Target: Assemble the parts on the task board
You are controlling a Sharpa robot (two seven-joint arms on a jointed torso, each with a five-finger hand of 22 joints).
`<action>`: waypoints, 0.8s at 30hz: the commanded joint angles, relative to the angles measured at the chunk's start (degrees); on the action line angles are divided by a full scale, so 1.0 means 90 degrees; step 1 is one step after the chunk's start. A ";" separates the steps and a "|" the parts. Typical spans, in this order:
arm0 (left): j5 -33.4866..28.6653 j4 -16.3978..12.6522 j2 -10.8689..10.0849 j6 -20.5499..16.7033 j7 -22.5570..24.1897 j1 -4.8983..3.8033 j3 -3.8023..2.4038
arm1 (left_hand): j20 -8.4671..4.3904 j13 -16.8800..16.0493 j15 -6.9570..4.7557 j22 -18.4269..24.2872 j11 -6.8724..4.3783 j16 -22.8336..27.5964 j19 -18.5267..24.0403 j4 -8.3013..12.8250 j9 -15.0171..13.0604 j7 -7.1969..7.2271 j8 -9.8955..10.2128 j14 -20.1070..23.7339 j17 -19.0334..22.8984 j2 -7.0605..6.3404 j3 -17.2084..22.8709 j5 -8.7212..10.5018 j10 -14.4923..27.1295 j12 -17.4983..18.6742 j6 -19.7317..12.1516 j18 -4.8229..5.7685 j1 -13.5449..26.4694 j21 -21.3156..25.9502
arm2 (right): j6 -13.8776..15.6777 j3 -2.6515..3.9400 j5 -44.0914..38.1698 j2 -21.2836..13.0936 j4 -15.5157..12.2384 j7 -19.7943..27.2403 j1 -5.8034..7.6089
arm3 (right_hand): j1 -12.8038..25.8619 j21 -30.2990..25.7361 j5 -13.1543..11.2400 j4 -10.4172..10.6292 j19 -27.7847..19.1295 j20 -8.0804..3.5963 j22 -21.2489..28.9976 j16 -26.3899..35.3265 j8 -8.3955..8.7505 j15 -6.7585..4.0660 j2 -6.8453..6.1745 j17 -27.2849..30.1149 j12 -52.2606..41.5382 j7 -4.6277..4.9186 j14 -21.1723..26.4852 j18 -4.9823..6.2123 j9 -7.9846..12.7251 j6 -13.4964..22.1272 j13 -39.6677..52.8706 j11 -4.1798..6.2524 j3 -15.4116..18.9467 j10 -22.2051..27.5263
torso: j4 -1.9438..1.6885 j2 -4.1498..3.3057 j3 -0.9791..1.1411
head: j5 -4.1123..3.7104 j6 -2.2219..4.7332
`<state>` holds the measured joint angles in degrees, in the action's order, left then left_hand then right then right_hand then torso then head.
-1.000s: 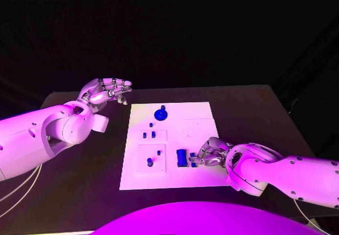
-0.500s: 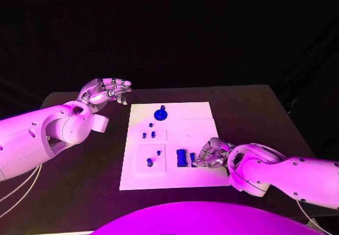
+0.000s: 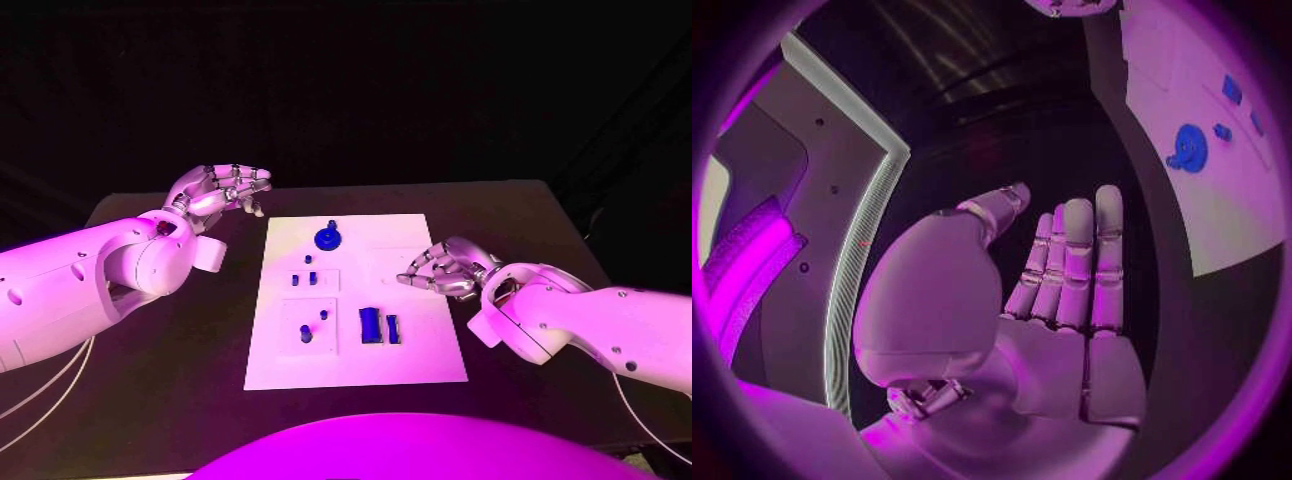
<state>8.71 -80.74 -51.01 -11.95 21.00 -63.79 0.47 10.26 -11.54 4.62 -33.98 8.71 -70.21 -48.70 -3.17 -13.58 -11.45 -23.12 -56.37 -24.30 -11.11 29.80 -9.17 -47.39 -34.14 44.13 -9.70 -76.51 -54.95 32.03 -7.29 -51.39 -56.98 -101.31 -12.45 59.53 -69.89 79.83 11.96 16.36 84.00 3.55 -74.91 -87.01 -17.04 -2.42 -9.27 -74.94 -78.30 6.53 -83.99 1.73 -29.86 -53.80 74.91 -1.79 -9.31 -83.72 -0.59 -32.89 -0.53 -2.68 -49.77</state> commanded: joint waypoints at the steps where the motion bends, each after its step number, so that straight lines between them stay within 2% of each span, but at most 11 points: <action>1: -0.0376 0.0096 0.0110 0.0059 0.0267 0.0037 -0.0003 | 0.0002 0.0013 0.0005 0.0056 0.0000 0.0115 0.0096 -0.0043 0.0015 -0.0118 -0.0042 0.0106 0.0065 0.0016 -0.0002 -0.0031 0.0064 -0.0045 -0.0045 -0.0092 0.0050 0.0100 | 0.0239 0.0011 0.1900 0.0162 0.0440 0.1811 0.0166 | -0.0237 -0.1128 0.0089 0.0014 -0.0084 0.0069 -0.0995 0.0446 0.0085 0.0090 0.0039 -0.0461 0.0979 0.0054 -0.0298 0.0241 0.0005 0.0124 0.0738 -0.0068 0.0046 0.0423 | 0.0058 0.0156 -0.0047 | 0.0029 0.0117; 3: -0.0520 0.0224 0.0222 0.0049 0.0355 0.0066 -0.0002 | 0.0018 0.0032 0.0015 0.0161 0.0000 0.0343 0.0209 -0.0078 0.0030 -0.0107 -0.0099 0.0301 0.0191 0.0017 0.0002 -0.0030 0.0077 -0.0081 -0.0049 -0.0088 0.0044 0.0286 | 0.0159 0.0022 0.2467 0.0359 0.0928 0.2234 0.0302 | -0.0460 -0.2730 0.0159 0.0014 -0.0639 0.0138 -0.0412 0.1206 0.0108 0.0139 0.0100 0.0470 0.2259 0.0117 0.0116 0.0495 -0.0013 0.0227 0.0093 -0.0127 0.0040 0.1200 | 0.0074 0.0199 -0.0059 | 0.0040 0.0216; 5: -0.0697 0.0415 0.0369 0.0061 0.0421 0.0088 -0.0002 | 0.0038 0.0075 0.0032 0.0279 -0.0001 0.0592 0.0307 -0.0113 0.0051 -0.0100 -0.0142 0.0476 0.0328 0.0022 0.0015 -0.0032 0.0084 -0.0085 -0.0066 -0.0085 0.0035 0.0489 | 0.0064 0.0046 0.2866 0.0588 0.1469 0.2591 0.0399 | -0.0638 -0.5142 0.0340 0.0024 -0.1432 0.0195 0.0637 0.2562 0.0070 0.0194 0.0093 0.1882 0.4329 0.0167 0.0834 0.0834 0.0023 0.0319 -0.1137 -0.0183 0.0002 0.2444 | 0.0088 0.0247 -0.0062 | 0.0070 0.0332; 7: -0.0817 0.0587 0.0493 0.0080 0.0464 0.0102 -0.0001 | 0.0062 0.0135 0.0056 0.0394 0.0013 0.0852 0.0417 -0.0134 0.0069 -0.0103 -0.0162 0.0640 0.0460 0.0013 0.0034 -0.0026 0.0094 -0.0045 -0.0088 -0.0081 0.0028 0.0689 | -0.0010 0.0066 0.3124 0.0775 0.1877 0.2809 0.0442 | -0.0728 -0.6576 0.0347 0.0031 -0.1822 0.0278 0.1494 0.4073 0.0098 0.0188 0.0105 0.3222 0.4994 0.0199 0.1505 0.0941 0.0124 0.0393 -0.1880 -0.0257 -0.0106 0.2641 | 0.0093 0.0278 -0.0056 | 0.0088 0.0393; 11: -0.1085 0.1091 0.0837 0.0090 0.0615 0.0125 -0.0002 | 0.0240 0.0638 0.0143 0.1205 0.0072 0.2699 0.0667 -0.0277 0.0172 -0.0064 -0.0182 0.0769 0.1234 -0.0061 0.0275 -0.0010 -0.0309 0.0625 -0.0022 -0.0099 0.0025 0.1958 | -0.0199 0.0104 0.3711 0.1245 0.2799 0.3210 0.0497 | -0.0860 -0.8154 0.0243 0.0038 -0.1975 0.0490 0.3364 0.6315 0.0382 0.0486 -0.0042 0.4195 0.6936 0.0317 0.1954 0.0985 0.0550 0.0299 -0.4563 -0.0465 -0.0835 0.2469 | 0.0103 0.0349 -0.0039 | 0.0130 0.0552; 16: -0.1257 0.1663 0.1206 0.0094 0.0796 0.0134 -0.0004 | 0.0593 0.0890 0.0372 0.2265 0.0131 0.4652 0.0887 -0.0374 0.0298 -0.0039 0.0058 0.0877 0.1646 -0.0112 0.0449 0.0002 -0.0770 0.1904 0.0086 -0.0083 0.0017 0.3581 | -0.0521 0.0125 0.3977 0.1718 0.3554 0.3552 0.0510 | -0.0993 -0.8475 0.0178 -0.0021 -0.2471 0.0778 0.4655 0.7630 0.0635 0.0744 -0.0161 0.4871 0.7739 0.0442 0.2345 0.0975 0.0780 0.0220 -0.5983 -0.0599 -0.1361 0.2366 | 0.0129 0.0373 -0.0003 | 0.0198 0.0717; 17: -0.0888 0.1588 0.1166 0.0006 0.0439 0.0129 0.0003 | -0.1140 0.1283 -0.0514 0.3775 -0.0968 0.7801 0.5411 0.0353 0.1509 0.1272 0.2569 0.6263 0.2700 0.1234 -0.3311 0.1019 0.5266 0.3793 -0.4903 0.1077 0.2559 0.6106 | -0.0101 0.0125 0.3387 0.1672 0.3470 0.2874 0.0515 | 0.1665 -0.8870 -0.1329 -0.1817 -0.4472 -0.0394 0.8324 0.9668 0.1894 0.0269 0.1030 0.8327 0.8700 -0.0725 0.4412 -0.0193 0.3318 0.5977 -0.8324 0.0199 0.1035 0.4468 | 0.0106 0.0338 -0.0030 | 0.0159 0.0629; 19: -0.0888 0.1570 0.1163 -0.0019 0.0443 0.0131 0.0002 | -0.1140 0.1283 -0.0514 0.3775 -0.0968 0.7801 0.5411 0.0353 0.1509 0.1272 0.2569 0.6263 0.2700 0.1234 -0.3311 0.1019 0.5266 0.3793 -0.4903 0.1077 0.2776 0.6106 | -0.0085 0.0133 0.3413 0.1669 0.3446 0.2894 0.0511 | 0.1825 -0.8870 -0.1329 -0.1817 -0.4793 -0.0394 0.8324 0.9668 0.1894 0.0269 0.1030 0.8327 0.8700 -0.0725 0.4681 -0.0193 0.3318 0.5977 -0.8324 0.0199 0.1035 0.4628 | 0.0106 0.0336 -0.0029 | 0.0161 0.0641; 20: -0.0889 0.1547 0.1159 -0.0050 0.0448 0.0134 0.0002 | -0.1140 0.1283 -0.0514 0.3775 -0.0968 0.7801 0.5411 0.0353 0.1509 0.1272 0.2569 0.6263 0.2700 0.1234 -0.3311 0.1019 0.5266 0.3793 -0.4903 0.1077 0.2920 0.6106 | -0.0066 0.0142 0.3443 0.1665 0.3417 0.2918 0.0505 | 0.1974 -0.8870 -0.1329 -0.1817 -0.9334 -0.0394 0.8324 0.9668 0.1894 0.0269 0.1030 0.8327 0.8700 -0.0725 0.4799 -0.0193 0.3318 0.5977 -0.8324 0.0199 0.1035 0.4741 | 0.0105 0.0334 -0.0028 | 0.0163 0.0657; 21: -0.0890 0.1496 0.1150 -0.0120 0.0458 0.0139 0.0001 | -0.1140 0.1283 -0.0514 0.3775 -0.0968 0.7801 0.5411 0.0353 0.1509 0.1272 0.2569 0.6263 0.2700 0.1234 -0.3311 0.1019 0.5266 0.3793 -0.4903 0.1077 0.3254 0.6106 | -0.0022 0.0163 0.3514 0.1656 0.3350 0.2973 0.0491 | 0.2320 -0.8870 -0.1329 -0.1817 -0.9334 -0.0394 0.8324 0.9668 0.1894 0.0269 0.1030 0.8327 0.8700 -0.0725 0.9332 -0.0193 0.3318 0.5977 -0.8324 0.0199 0.1035 0.9302 | 0.0104 0.0329 -0.0025 | 0.0167 0.0692; 24: -0.0895 0.1332 0.1121 -0.0345 0.0492 0.0156 -0.0003 | -0.1140 0.1283 -0.0514 0.3775 -0.0968 0.7801 0.5411 0.0353 0.1509 0.1272 0.2569 0.6263 0.2700 0.1234 -0.3311 0.1019 0.5266 0.3793 -0.4903 0.1077 0.3827 0.6106 | 0.0118 0.0229 0.3739 0.1626 0.3136 0.3149 0.0448 | 0.2915 -0.8870 -0.1329 -0.1817 -0.9334 -0.0394 0.8324 0.9668 0.1894 0.0269 0.1030 0.8327 0.8700 -0.0725 0.9332 -0.0193 0.3318 0.5977 -0.8324 0.0199 0.1035 0.9302 | 0.0100 0.0314 -0.0015 | 0.0182 0.0805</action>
<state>0.58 -68.05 -40.99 -12.83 24.88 -62.48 0.50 5.28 -1.17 2.75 -3.87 3.28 -8.28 -13.40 -2.15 -3.51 -3.91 -7.19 -15.72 -2.94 -3.82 11.06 -3.02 -18.04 -4.79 14.80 -3.69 -57.12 -6.54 31.75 -5.26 -19.71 -42.40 -72.28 13.81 63.71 -59.17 1.21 4.43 5.26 27.77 3.67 -9.87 -5.24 -3.52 1.59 -3.63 -9.73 -2.54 3.53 -30.22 3.47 -7.38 -17.00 6.12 -2.43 -7.32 -32.35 0.37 -29.90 -0.74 -1.16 -43.28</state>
